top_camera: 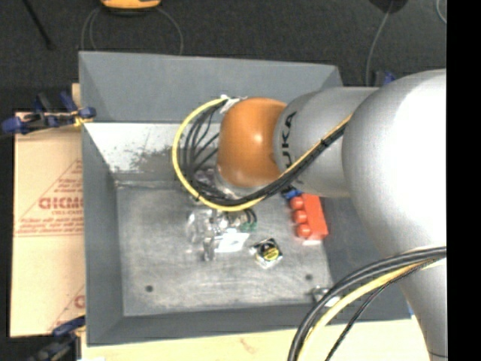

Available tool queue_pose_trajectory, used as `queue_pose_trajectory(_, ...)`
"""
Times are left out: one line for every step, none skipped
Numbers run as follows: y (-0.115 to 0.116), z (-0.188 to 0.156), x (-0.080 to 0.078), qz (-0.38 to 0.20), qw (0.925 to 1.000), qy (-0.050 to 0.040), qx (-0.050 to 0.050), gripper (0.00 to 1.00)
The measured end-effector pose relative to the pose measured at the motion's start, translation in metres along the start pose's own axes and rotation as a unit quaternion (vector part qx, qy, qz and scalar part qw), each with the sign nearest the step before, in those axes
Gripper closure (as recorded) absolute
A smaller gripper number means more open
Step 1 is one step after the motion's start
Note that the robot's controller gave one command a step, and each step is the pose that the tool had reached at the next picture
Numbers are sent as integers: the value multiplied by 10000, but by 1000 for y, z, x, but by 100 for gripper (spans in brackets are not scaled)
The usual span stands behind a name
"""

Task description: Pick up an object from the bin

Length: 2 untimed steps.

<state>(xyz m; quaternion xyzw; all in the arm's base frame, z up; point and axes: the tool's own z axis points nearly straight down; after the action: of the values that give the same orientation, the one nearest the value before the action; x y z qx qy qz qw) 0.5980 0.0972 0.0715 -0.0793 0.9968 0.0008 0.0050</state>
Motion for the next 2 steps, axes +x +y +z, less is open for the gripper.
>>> queue_pose_trajectory(1, -6, -2, 7, 10000, -39, -5, 100)
queue_pose_trajectory(-16, -8, 37, -1096, 9939, -116, 1, 100)
